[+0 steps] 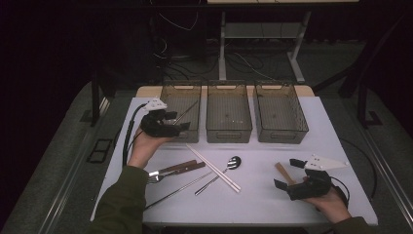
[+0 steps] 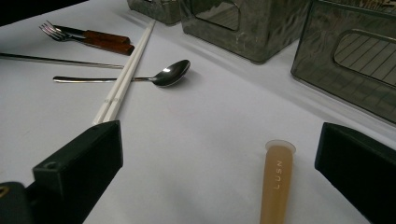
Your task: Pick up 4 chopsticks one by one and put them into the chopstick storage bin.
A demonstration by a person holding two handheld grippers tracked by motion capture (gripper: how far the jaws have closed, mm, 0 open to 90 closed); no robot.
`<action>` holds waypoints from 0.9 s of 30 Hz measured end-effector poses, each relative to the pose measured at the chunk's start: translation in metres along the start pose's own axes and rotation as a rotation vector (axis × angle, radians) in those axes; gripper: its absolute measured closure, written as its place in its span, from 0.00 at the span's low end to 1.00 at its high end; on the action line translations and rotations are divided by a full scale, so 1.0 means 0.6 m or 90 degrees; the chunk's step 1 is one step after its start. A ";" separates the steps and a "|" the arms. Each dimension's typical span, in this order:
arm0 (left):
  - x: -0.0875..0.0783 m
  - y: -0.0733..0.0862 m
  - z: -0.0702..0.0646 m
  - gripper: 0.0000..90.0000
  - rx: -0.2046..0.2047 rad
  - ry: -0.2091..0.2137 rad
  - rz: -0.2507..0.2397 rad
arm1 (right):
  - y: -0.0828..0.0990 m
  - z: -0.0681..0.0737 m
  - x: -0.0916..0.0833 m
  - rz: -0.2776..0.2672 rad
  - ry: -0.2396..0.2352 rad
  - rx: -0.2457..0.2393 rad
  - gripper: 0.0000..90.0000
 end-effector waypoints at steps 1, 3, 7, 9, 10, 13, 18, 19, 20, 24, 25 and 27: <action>-0.003 0.004 -0.005 0.29 0.003 -0.001 -0.004 | 0.000 0.000 0.000 0.000 -0.001 0.001 0.01; -0.005 0.014 -0.014 0.28 0.008 0.000 -0.004 | 0.001 0.000 0.001 0.003 -0.003 0.001 0.01; -0.008 0.031 -0.029 0.26 0.013 0.005 0.005 | 0.002 0.002 0.003 0.008 -0.009 -0.001 0.01; -0.013 0.038 -0.037 0.26 0.014 0.008 0.005 | 0.002 0.003 0.004 0.010 -0.010 -0.003 0.01; -0.015 0.042 -0.040 0.26 0.016 0.007 0.006 | 0.002 0.003 0.004 0.010 -0.011 -0.003 0.01; -0.023 0.053 -0.052 0.26 0.017 0.012 0.004 | 0.001 0.004 0.006 0.011 -0.013 -0.006 0.01; -0.031 0.073 -0.073 0.25 0.023 0.024 0.009 | -0.006 0.002 0.010 0.011 -0.021 -0.021 0.01; -0.032 0.077 -0.077 0.25 0.024 0.028 0.012 | -0.007 0.001 0.011 0.011 -0.023 -0.020 0.01; -0.033 0.081 -0.081 0.25 0.027 0.030 0.015 | -0.008 -0.001 0.012 0.011 -0.026 -0.018 0.01; -0.037 0.096 -0.094 0.25 0.033 0.036 0.019 | -0.010 -0.007 0.019 0.015 -0.041 -0.017 0.01; -0.038 0.099 -0.097 0.26 0.036 0.038 0.019 | -0.009 -0.008 0.020 0.017 -0.044 -0.015 0.01; -0.040 0.106 -0.103 0.26 0.040 0.042 0.024 | -0.009 -0.007 0.021 0.019 -0.046 -0.015 0.01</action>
Point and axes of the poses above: each handheld gripper's, and its own axes: x roughly forward along the jaws, y roughly out of its underside, z roughly to its left, the point moved 4 cm from there along x, roughly forward along the jaws, and after that the axes turned 2 degrees about y, right-handed, at the moved point
